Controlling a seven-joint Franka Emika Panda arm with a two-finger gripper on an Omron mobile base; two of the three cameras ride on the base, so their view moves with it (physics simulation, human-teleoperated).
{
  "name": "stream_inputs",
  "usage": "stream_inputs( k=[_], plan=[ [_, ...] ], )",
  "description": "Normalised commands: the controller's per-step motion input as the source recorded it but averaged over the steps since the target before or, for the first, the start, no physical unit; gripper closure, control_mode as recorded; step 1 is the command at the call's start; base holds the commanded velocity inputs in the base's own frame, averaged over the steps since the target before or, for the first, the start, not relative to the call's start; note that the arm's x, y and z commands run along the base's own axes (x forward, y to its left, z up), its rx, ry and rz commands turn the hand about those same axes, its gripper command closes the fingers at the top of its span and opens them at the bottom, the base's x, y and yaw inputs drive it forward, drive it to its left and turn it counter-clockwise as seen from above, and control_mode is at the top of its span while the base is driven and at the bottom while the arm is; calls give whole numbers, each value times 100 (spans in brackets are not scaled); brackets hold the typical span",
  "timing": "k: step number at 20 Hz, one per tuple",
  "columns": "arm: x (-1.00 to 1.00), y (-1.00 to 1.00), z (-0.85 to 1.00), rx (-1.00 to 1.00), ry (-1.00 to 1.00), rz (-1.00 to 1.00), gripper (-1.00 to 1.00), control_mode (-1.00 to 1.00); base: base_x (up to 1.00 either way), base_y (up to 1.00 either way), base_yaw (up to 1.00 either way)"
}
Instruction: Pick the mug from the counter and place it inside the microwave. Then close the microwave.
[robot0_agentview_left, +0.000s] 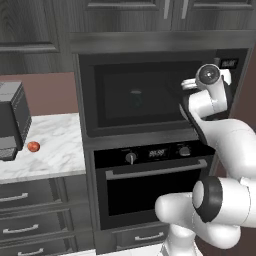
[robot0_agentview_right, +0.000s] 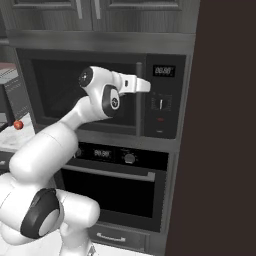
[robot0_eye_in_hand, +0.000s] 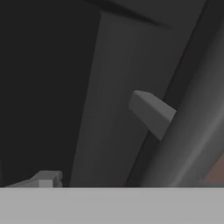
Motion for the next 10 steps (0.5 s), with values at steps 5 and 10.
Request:
stream_inputs(
  k=[5, 10],
  plan=[
    [42, -9, 0, 0, 0, 1, -100, -100, 0, 0, 0],
    [13, -5, 0, 0, 2, 0, -100, -100, 0, 0, 0]
  ],
)
